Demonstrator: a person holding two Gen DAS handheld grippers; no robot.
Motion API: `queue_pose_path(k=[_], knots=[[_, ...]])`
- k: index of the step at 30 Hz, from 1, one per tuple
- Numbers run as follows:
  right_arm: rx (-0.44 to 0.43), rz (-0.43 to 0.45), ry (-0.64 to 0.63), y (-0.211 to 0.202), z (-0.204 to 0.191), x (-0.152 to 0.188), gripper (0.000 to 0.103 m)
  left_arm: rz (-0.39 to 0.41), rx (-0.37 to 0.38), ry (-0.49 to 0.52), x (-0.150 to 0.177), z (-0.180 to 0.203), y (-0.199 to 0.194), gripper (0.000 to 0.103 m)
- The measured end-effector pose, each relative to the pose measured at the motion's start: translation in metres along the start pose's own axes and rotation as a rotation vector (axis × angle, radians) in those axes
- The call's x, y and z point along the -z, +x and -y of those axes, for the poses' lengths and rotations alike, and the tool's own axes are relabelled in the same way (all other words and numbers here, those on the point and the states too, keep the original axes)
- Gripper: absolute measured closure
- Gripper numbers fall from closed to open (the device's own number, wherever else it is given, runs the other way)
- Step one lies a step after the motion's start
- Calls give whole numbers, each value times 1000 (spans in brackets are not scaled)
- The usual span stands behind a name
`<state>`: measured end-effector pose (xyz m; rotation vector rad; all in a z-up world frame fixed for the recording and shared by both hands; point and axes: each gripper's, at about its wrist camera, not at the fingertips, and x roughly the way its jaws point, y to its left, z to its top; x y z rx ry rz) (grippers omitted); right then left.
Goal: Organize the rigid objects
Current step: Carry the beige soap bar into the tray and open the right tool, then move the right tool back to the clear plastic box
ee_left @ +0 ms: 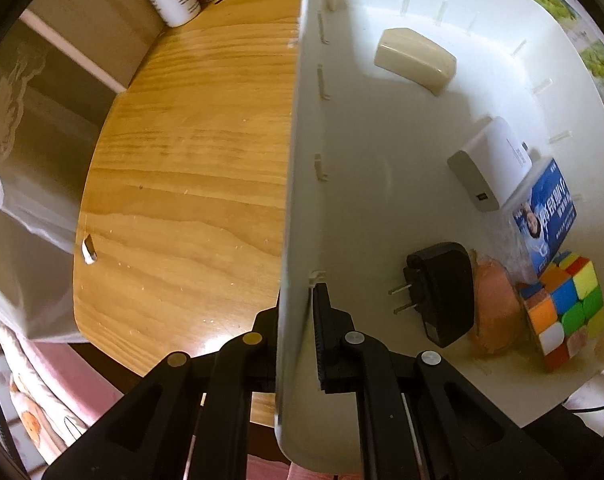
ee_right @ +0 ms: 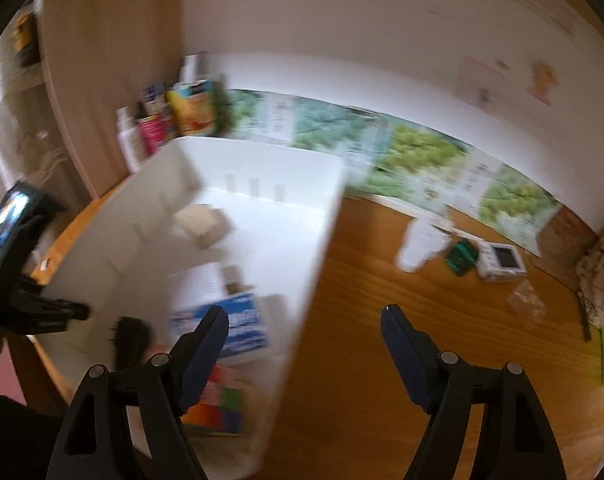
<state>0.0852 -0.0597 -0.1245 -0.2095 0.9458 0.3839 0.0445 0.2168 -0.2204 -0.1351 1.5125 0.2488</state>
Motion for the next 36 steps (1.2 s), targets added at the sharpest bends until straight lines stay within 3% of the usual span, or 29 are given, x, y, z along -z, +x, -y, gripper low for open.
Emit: queue_pose_path(k=[10, 19, 26, 36], knots=[[132, -5, 158, 10, 107, 9, 24, 3, 11, -77, 2, -7, 1, 92], [228, 59, 268, 23, 195, 17, 24, 9, -23, -61, 4, -1, 3, 91], [252, 137, 346, 35, 233, 25, 22, 10, -50, -51, 4, 6, 2, 89], [295, 121, 393, 86, 263, 36, 21, 3, -61, -71, 1, 6, 3, 88]])
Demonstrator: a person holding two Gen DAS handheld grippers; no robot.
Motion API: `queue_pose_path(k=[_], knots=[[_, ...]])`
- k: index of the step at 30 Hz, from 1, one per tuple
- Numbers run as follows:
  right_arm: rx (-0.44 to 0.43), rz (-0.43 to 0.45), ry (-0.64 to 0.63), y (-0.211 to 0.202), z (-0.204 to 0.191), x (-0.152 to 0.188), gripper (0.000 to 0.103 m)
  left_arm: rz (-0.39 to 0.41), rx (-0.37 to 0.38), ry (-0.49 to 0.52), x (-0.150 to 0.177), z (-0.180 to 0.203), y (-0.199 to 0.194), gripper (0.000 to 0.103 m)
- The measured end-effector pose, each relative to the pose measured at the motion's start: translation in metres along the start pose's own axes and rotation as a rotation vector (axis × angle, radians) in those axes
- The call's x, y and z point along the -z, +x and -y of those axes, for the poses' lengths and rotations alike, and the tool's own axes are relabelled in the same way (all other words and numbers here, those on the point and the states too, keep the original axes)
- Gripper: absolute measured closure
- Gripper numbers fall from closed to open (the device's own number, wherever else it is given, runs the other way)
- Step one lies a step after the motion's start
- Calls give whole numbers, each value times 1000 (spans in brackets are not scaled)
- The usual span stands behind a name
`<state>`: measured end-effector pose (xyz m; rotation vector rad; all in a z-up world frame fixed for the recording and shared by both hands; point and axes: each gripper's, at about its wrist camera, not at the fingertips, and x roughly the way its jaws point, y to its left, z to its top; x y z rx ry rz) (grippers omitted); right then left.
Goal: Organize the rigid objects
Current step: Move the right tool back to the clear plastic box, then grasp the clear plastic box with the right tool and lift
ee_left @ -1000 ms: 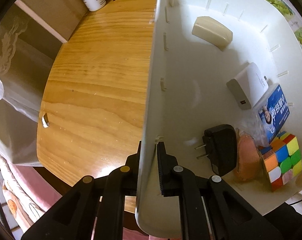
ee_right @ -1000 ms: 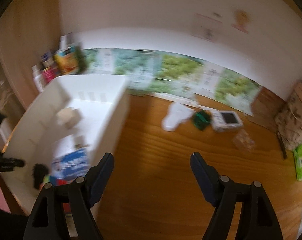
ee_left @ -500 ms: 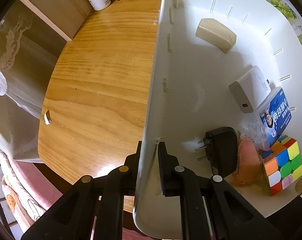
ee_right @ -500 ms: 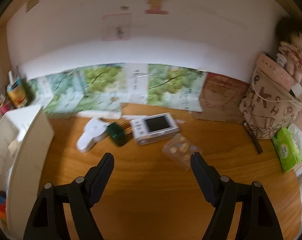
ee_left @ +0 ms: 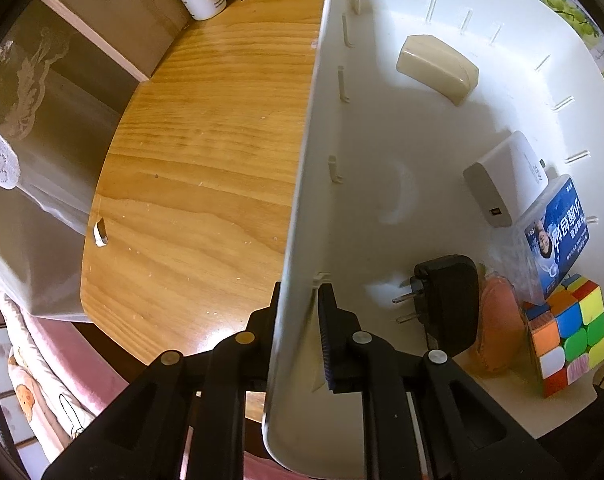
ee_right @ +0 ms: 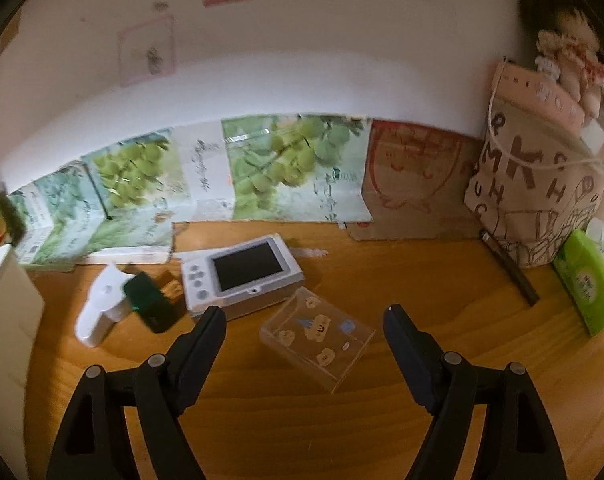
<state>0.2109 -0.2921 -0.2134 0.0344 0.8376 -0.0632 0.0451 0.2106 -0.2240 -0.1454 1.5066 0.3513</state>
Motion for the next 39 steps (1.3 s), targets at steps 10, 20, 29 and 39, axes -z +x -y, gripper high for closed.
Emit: queue_pose_path(k=[10, 20, 29, 39], knots=[[33, -102, -9, 36, 6, 11, 21, 4, -1, -1, 0, -1, 1, 88], [19, -153, -2, 49, 6, 14, 21, 9, -2, 4, 1, -1, 0, 88], [36, -145, -6, 50, 2, 14, 25, 19, -3, 8, 3, 0, 0, 88], [17, -122, -23, 34, -6, 11, 25, 16, -6, 12, 1, 3, -1, 88]])
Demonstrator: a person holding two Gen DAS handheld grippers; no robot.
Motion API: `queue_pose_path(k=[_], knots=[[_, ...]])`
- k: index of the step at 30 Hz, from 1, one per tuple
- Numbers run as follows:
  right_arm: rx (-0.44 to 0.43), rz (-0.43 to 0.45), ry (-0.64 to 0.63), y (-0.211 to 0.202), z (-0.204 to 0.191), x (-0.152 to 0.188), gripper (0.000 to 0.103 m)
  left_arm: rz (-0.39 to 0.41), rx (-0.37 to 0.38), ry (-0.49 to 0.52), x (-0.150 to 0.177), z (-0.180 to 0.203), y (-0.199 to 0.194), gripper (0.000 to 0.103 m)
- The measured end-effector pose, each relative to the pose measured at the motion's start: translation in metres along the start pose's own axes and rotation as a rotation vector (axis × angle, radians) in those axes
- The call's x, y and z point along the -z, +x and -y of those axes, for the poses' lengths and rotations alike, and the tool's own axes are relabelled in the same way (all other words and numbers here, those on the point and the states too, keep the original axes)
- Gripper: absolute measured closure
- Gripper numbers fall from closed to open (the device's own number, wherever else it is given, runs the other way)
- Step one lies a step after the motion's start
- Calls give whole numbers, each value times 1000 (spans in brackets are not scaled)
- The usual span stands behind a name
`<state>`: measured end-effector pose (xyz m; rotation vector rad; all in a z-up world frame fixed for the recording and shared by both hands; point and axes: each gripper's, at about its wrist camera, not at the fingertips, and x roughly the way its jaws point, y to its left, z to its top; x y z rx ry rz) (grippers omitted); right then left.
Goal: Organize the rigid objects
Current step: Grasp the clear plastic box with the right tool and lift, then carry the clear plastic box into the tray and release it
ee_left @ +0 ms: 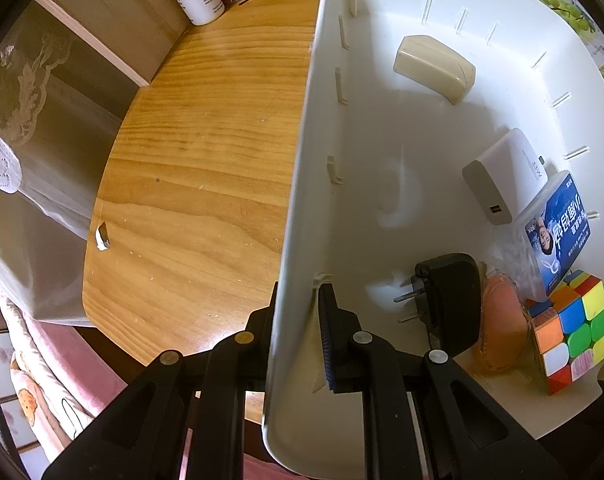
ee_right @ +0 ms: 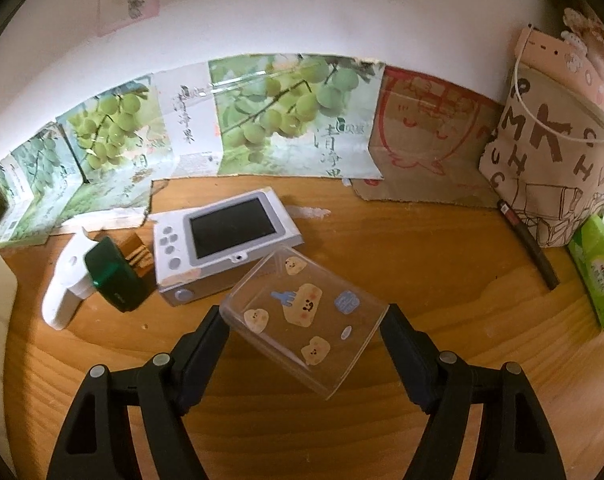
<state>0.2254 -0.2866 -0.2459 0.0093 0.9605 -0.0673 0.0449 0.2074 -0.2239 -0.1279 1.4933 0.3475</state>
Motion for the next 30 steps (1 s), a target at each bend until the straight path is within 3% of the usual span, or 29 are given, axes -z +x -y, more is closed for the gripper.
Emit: queue_pose_path(k=[22, 30], knots=[[-85, 89, -123, -88, -69, -6, 25, 17, -24, 84, 2, 15, -3, 88], [-125, 132, -192, -133, -106, -3, 25, 28, 9, 87, 6, 10, -5, 87]])
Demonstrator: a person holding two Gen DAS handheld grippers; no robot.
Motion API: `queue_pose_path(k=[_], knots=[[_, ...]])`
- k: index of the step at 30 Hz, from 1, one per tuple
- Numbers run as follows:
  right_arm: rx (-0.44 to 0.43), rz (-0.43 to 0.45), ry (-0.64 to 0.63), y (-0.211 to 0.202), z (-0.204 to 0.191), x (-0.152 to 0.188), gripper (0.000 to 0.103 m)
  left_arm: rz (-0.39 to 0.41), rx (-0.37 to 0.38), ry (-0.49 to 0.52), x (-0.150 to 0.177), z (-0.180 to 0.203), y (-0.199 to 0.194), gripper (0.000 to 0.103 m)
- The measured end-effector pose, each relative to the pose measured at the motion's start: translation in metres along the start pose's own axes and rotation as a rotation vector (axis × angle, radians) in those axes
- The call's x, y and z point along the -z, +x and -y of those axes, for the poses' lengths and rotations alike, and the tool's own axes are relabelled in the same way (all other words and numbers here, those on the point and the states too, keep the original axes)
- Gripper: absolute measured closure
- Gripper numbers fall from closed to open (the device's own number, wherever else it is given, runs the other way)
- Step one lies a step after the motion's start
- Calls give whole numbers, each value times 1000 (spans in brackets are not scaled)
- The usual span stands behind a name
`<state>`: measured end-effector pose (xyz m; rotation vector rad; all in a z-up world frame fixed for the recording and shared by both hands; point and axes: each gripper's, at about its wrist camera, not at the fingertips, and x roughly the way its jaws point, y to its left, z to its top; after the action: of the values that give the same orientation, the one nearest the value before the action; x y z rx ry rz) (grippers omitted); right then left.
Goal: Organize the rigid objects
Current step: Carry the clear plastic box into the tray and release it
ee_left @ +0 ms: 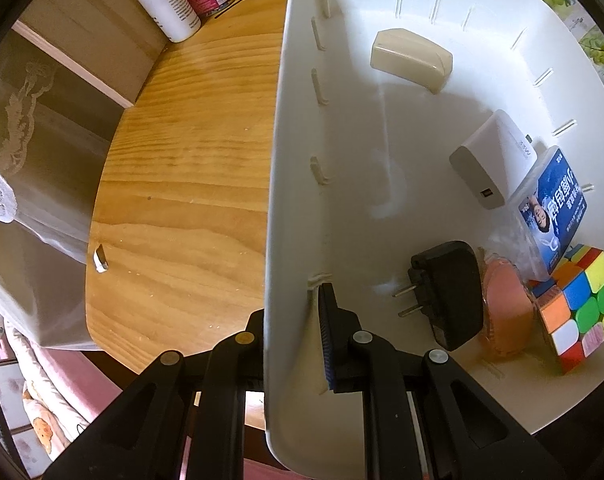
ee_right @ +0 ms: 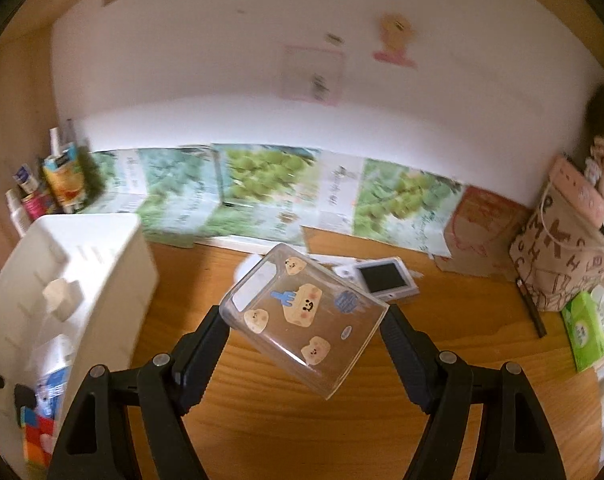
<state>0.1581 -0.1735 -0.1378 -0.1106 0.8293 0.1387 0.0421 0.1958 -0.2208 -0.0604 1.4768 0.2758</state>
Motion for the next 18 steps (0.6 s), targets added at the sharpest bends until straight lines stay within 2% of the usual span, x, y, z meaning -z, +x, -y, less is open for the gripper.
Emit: queue_pose_path(k=[4, 9, 18], knots=[[-39, 16, -27, -17, -24, -1, 25, 2, 25, -7, 1, -4, -1, 87], [-110, 23, -67, -37, -60, 0, 25, 8, 21, 18, 1, -3, -2, 87], [-251, 11, -215, -61, -133, 12, 25, 23, 27, 20, 3, 3, -3, 87]])
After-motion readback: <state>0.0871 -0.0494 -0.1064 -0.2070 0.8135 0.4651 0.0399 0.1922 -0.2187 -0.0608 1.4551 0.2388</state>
